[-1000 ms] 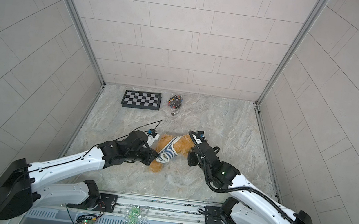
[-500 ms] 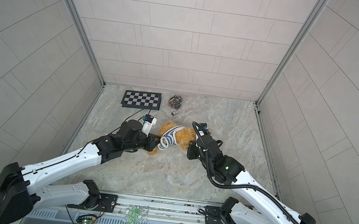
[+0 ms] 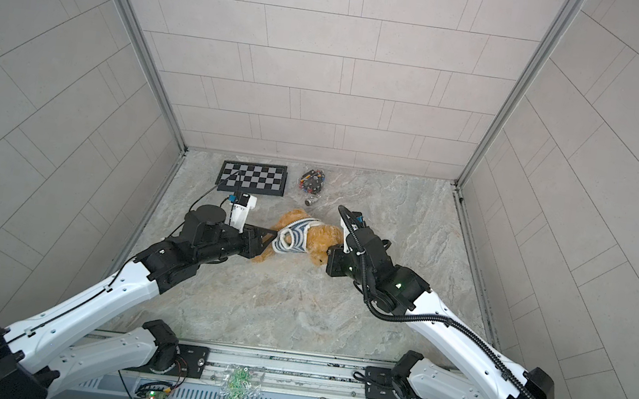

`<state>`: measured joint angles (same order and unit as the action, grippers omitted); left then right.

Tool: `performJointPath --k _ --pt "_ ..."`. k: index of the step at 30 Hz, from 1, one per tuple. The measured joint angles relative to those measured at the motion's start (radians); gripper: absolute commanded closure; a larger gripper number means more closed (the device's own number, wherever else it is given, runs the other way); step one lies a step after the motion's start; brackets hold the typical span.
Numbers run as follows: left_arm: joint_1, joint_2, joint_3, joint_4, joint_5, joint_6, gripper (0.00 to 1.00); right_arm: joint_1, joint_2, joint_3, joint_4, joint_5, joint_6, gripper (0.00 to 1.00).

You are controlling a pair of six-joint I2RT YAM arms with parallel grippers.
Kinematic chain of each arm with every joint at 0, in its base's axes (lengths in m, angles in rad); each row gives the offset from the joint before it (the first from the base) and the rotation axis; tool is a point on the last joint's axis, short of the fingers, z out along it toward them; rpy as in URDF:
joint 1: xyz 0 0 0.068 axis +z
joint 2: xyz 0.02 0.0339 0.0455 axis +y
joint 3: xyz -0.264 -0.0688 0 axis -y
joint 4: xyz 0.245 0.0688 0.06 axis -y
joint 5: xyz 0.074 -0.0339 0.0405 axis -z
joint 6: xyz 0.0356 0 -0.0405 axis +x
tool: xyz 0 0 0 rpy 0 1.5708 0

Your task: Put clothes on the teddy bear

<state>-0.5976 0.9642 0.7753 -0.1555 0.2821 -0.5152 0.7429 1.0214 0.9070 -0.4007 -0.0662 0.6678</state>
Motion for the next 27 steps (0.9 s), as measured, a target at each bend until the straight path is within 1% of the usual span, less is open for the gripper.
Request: performJointPath --k 5,7,9,16,19,22,27 --pt "0.000 -0.020 -0.018 -0.008 0.033 -0.005 0.55 0.000 0.000 0.000 0.016 -0.021 0.014 1.00" --pt "0.000 -0.031 -0.041 -0.009 0.040 -0.014 0.59 0.000 0.000 0.000 0.023 -0.024 0.017 1.00" --pt "0.000 -0.033 -0.061 -0.008 0.045 -0.025 0.60 0.000 0.000 0.000 0.027 -0.026 0.019 1.00" --pt "0.000 0.013 -0.080 0.037 0.063 -0.056 0.61 0.000 0.000 0.000 0.038 -0.039 0.023 1.00" --pt "0.000 0.040 -0.080 0.064 0.068 -0.063 0.68 0.000 0.000 0.000 0.038 -0.042 0.025 1.00" --pt "0.000 0.056 -0.080 0.080 0.067 -0.069 0.78 0.000 0.000 0.000 0.038 -0.045 0.026 1.00" --pt "0.000 0.063 -0.080 0.105 0.057 -0.079 0.99 0.000 0.000 0.001 0.037 -0.059 0.024 1.00"
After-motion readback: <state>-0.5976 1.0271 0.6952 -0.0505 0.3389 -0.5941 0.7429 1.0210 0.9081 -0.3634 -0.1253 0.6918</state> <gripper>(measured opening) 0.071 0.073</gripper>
